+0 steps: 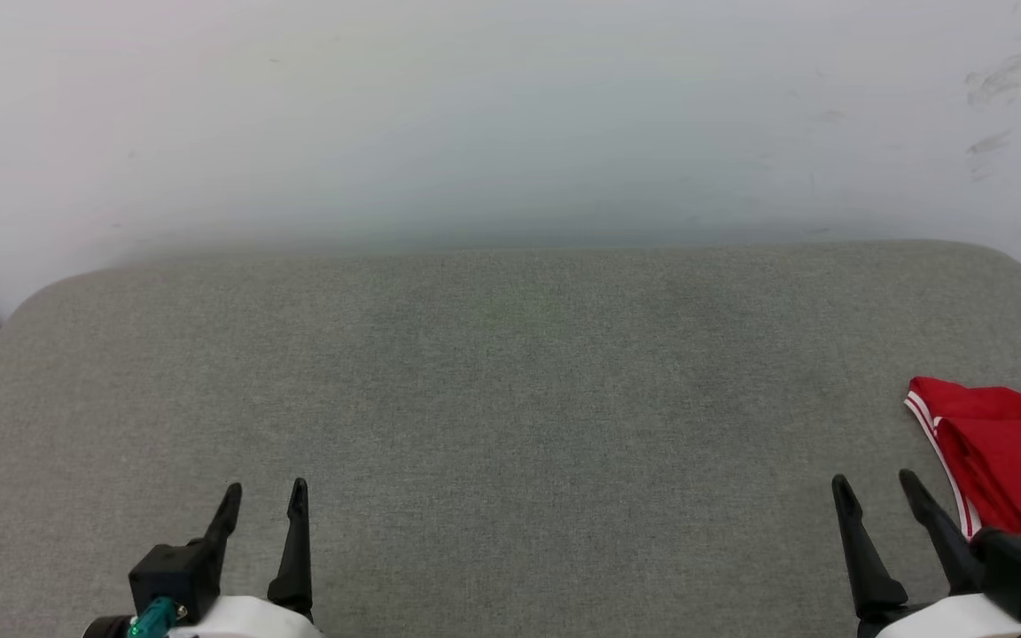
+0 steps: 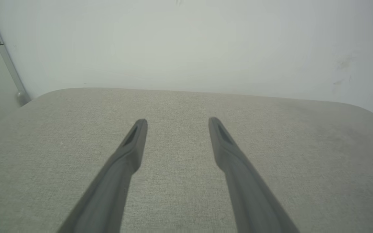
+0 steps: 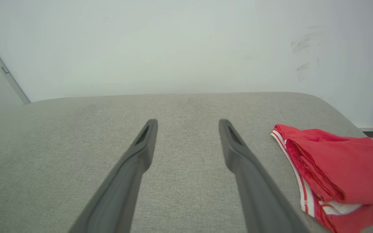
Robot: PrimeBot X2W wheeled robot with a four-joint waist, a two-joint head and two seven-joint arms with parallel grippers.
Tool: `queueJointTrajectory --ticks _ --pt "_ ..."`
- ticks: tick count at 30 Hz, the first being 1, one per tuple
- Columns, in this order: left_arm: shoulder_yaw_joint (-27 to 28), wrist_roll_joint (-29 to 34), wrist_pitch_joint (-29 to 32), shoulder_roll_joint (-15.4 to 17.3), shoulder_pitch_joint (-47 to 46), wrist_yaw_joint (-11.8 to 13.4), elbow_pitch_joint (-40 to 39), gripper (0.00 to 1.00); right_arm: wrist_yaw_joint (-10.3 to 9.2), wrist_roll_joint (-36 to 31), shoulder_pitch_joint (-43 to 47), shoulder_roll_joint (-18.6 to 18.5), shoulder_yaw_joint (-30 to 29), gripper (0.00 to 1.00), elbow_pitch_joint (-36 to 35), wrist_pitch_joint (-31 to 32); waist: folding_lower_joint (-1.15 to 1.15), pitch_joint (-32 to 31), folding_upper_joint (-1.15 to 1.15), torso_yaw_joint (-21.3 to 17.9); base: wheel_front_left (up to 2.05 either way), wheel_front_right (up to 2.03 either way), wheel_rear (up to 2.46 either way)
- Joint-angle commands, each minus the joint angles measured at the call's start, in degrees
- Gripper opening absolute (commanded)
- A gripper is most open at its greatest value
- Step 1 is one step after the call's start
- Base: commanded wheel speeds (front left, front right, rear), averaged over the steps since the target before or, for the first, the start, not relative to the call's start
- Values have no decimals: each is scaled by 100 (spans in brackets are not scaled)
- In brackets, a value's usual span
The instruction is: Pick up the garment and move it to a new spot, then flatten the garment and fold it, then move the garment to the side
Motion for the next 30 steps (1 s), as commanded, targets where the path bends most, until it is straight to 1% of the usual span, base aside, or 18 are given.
queueJointTrajectory --ticks 1,4,16,30 --pt "4 -7 7 -14 7 -11 10 0 0 5 4 0 7 0 21 -12 0 0 0 1 0 0 0" --pt "0 -81 38 -101 71 -33 108 0 0 98 27 0 27 0 151 -26 0 4 0 2 0 0 0" --pt "443 -1059 359 -384 -62 -380 220 0 0 1548 -270 -82 41 0 518 -60 0 44 0 19 0 0 0" --pt "892 -2023 682 -671 -211 -739 366 0 0 2948 -557 -138 38 0 888 -82 0 89 0 38 0 0 0"
